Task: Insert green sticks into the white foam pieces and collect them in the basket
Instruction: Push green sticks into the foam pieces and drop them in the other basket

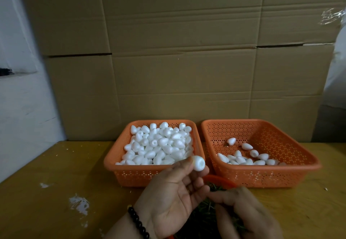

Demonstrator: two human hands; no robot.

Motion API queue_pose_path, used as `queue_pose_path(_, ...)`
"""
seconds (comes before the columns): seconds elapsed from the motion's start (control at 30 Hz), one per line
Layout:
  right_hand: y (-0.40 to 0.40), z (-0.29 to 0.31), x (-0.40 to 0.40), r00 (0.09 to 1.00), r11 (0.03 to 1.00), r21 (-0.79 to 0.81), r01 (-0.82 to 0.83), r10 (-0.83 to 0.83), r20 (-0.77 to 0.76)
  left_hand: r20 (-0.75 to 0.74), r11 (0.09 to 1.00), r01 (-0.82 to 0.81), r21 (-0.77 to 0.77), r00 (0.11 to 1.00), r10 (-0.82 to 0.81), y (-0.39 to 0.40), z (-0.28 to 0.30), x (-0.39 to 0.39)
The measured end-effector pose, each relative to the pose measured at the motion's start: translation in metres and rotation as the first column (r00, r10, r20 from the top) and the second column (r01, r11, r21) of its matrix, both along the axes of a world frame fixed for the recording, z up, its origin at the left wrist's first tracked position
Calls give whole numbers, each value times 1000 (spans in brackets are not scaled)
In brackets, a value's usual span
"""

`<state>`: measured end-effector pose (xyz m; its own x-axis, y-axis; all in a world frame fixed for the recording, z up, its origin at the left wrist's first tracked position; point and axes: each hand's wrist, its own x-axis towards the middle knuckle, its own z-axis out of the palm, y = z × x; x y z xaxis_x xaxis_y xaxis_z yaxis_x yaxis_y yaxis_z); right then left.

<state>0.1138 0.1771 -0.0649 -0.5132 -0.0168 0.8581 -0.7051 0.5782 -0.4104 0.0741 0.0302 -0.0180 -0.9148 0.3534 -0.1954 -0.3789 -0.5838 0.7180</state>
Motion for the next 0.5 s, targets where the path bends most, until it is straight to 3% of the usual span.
queue_pose_path(0.13, 4, 7, -1, 1000, 988, -151, -13, 16, 14, -59, 998, 24, -57, 998, -27, 2, 0, 3)
queue_pose_path(0.43, 8, 8, -7, 998, 968, -252, 0, 17, 67, -73, 994, 52, -100, 996, -59, 7, 4, 9)
queue_pose_path(0.5, 7, 7, -7, 993, 942, -337, -2, 40, 107, -79, 992, 50, -118, 995, -60, 8, 4, 9)
